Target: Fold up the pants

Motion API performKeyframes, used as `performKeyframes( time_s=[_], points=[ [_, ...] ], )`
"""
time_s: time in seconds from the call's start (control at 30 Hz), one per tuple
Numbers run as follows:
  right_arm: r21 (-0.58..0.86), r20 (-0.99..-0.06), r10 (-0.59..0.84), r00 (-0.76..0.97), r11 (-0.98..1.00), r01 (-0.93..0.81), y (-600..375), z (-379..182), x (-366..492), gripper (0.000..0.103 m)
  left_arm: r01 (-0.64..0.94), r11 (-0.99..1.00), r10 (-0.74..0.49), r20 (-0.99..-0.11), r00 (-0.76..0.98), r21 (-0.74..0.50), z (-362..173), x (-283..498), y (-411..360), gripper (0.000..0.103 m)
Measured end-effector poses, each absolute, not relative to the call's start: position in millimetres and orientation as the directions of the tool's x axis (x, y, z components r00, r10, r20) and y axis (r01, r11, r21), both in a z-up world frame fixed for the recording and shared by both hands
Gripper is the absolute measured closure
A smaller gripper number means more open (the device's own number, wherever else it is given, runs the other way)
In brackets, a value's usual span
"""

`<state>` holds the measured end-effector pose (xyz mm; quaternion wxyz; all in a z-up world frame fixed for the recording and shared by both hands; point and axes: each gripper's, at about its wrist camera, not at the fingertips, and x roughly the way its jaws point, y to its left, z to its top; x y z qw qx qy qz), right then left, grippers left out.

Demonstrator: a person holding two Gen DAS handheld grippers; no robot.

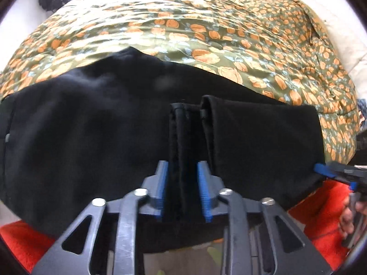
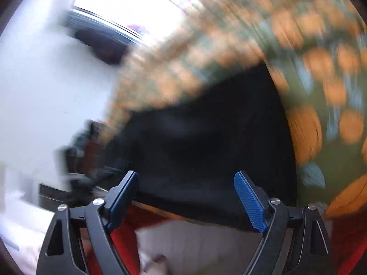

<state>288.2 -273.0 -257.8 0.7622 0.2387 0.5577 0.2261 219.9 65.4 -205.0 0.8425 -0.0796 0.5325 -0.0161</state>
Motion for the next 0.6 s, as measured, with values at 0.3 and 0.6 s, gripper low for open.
performKeyframes(
  time_s=[0.3,0.6],
  points=[
    [0.619,-0.684,0.6,0.416,0.779,-0.106,-284.9,-193.5,327.6,0.021,-0.106,0.977,-0.104,-0.854,0.51,-0.183,-181.0,165.7,97.8,0.034],
    [0.561,-0.688,0.552,0.471,0.817,-0.137,-278.4,-195.4,308.9,0.026,-0.166,0.972,-0.063,-0.863,0.502,-0.167,-183.7,137.5,117.8,0.034]
  ],
)
